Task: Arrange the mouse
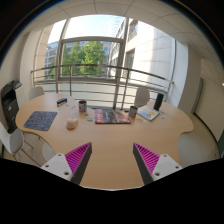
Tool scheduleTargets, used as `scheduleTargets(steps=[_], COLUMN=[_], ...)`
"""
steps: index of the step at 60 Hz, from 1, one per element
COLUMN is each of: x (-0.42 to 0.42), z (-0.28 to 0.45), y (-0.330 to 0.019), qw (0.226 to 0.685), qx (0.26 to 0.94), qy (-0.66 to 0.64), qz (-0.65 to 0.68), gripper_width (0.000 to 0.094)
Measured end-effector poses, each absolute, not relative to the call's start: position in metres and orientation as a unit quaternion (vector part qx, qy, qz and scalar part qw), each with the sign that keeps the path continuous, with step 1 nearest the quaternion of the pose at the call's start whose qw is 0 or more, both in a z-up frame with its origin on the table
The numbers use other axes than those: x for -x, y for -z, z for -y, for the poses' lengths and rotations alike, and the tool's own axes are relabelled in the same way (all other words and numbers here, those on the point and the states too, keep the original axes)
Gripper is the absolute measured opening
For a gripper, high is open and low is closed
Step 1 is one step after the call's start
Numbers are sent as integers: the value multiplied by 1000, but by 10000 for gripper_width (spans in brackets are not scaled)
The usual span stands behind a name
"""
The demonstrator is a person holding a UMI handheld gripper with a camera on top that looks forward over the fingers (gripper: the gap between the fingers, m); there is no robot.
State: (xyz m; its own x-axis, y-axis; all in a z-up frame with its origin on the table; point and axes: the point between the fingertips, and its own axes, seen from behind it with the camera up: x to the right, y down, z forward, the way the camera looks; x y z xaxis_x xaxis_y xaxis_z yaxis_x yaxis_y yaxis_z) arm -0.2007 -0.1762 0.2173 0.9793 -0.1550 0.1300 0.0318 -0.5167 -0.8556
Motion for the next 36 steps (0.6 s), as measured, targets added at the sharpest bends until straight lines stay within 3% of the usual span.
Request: scheduleTargets(steps=[10, 24, 36], x=[208, 275, 346], z=[190, 205, 149], y=[-197, -115, -83], qw=[467, 418, 402], qx=[875, 896, 909], qy=[111, 113, 81], qz=[-54, -95, -76], gripper_width=[846, 848, 848])
